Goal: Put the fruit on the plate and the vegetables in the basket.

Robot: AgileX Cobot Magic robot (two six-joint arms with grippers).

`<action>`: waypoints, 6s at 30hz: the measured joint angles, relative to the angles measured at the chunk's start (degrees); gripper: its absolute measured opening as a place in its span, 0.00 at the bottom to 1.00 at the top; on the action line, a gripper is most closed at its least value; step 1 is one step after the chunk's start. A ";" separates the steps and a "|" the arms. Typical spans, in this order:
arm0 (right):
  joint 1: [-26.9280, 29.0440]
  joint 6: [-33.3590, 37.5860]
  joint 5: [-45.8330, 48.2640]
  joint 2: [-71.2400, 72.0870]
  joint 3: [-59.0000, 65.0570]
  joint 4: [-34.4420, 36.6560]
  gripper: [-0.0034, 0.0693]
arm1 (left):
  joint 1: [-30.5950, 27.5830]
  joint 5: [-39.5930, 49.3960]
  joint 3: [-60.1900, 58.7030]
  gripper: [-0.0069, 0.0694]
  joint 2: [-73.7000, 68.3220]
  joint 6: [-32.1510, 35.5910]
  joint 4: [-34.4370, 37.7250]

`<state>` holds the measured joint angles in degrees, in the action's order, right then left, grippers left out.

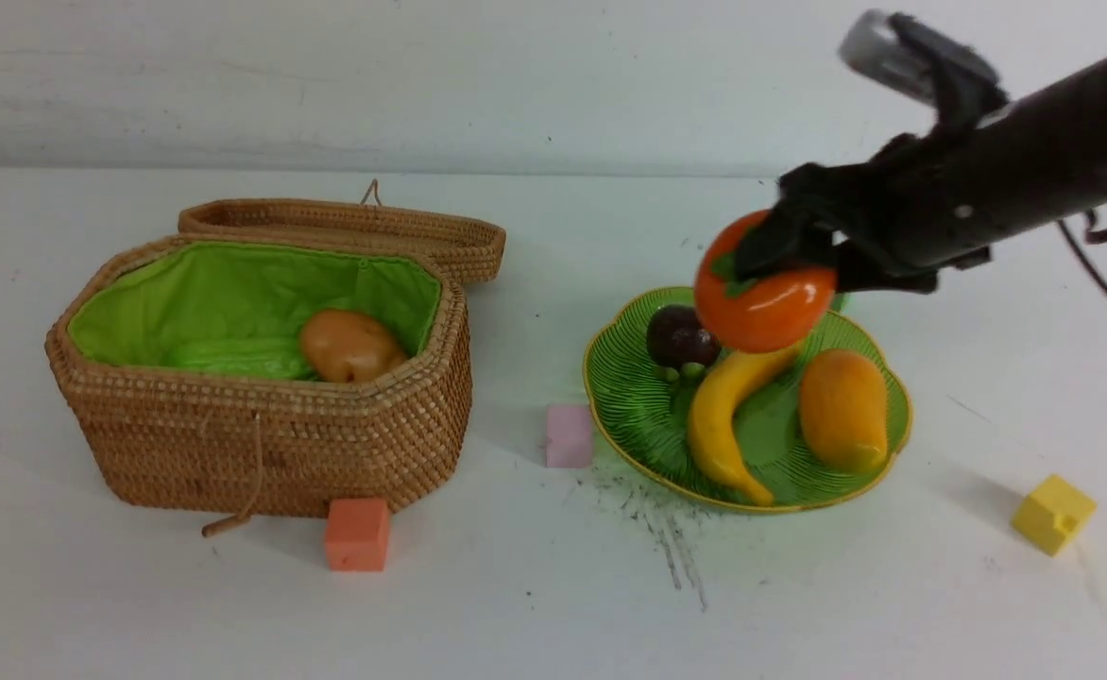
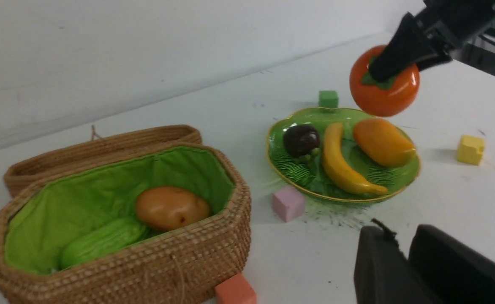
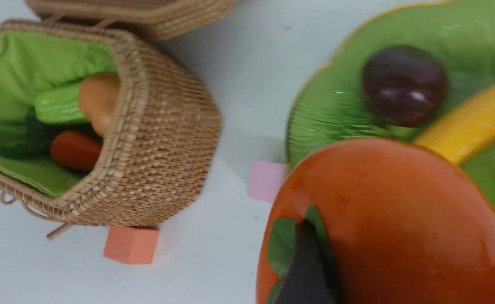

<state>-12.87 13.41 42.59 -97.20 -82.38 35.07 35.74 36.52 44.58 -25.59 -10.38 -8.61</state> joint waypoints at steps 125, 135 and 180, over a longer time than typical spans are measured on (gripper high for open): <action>14.16 -17.00 -19.56 97.85 83.25 -30.02 0.03 | 0.00 -11.87 -40.09 0.08 20.86 5.72 18.68; 14.16 -17.00 -19.56 97.85 83.25 -30.02 0.04 | -5.77 -15.37 -40.09 0.07 20.92 2.94 13.08; 14.16 -16.93 -19.84 97.85 83.31 -30.03 0.10 | -29.44 -15.12 -46.30 0.07 26.11 -0.19 16.93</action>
<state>1.29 -3.53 22.75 0.65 0.94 5.04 6.30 21.40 -1.72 0.52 -10.57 8.32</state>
